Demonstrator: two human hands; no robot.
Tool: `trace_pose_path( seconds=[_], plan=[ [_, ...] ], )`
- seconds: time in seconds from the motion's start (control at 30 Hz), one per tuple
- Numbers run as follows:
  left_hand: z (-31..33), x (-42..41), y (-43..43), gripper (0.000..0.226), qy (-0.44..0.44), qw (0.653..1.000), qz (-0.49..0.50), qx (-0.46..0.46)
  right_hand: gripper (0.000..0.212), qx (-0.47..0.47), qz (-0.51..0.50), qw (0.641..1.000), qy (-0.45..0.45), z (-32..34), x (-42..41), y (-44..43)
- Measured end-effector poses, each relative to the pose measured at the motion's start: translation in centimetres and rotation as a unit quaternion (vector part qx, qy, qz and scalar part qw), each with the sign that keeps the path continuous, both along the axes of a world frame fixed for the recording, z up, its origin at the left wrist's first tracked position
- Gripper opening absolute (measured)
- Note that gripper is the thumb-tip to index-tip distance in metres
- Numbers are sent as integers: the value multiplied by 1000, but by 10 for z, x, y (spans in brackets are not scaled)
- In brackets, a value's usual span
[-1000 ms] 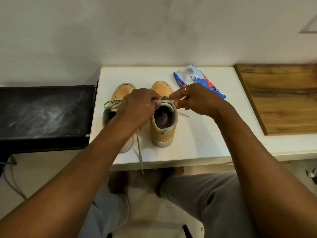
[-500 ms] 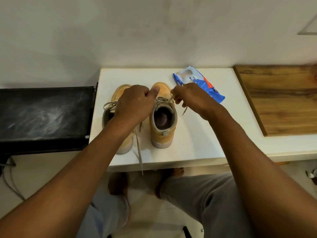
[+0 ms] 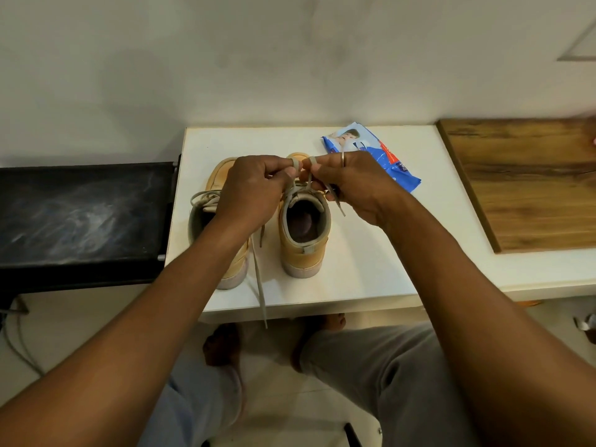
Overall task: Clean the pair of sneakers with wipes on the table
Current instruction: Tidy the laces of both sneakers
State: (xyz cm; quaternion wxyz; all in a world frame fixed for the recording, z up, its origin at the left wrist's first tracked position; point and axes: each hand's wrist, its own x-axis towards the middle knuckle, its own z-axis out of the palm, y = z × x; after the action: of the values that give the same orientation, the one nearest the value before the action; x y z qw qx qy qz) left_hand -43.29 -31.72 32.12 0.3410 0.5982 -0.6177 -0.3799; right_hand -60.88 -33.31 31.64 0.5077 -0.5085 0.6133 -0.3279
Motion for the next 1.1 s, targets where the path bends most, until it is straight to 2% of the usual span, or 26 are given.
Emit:
trace_pose_path(
  seconds=[0.13, 0.23, 0.33, 0.5, 0.63, 0.77, 0.93, 1.1],
  plan=[
    [-5, 0, -1, 28, -31, 999, -10, -30, 15, -20, 19, 999, 23, -1, 0, -2],
    [-8, 1, -2, 32, -45, 998, -24, -48, 9, -28, -12, 1000, 8, -2, 2, -4],
    [-9, 0, -2, 29, -69, 994, -32, -76, 19, -38, -26, 999, 11, -2, 4, -5],
    [-8, 3, -2, 17, -77, 989, -35, -118, 12, -108, 71, 985, 117, 1, 5, 0],
    [-11, 5, -3, 24, -115, 981, -35, -151, 14, -102, 137, 975, 142, 9, 4, 0],
    [-12, 7, -3, 33, -135, 972, -50, -186, 14, -113, 141, 970, 160, 10, 5, 0],
    [-12, 7, -5, 31, -166, 958, -83, -220, 3, -125, 127, 975, 130, 10, 4, 2],
    [-12, 7, -5, 25, -197, 951, -93, -218, 22, -121, 97, 985, 74, 8, 5, 3]
  ],
)
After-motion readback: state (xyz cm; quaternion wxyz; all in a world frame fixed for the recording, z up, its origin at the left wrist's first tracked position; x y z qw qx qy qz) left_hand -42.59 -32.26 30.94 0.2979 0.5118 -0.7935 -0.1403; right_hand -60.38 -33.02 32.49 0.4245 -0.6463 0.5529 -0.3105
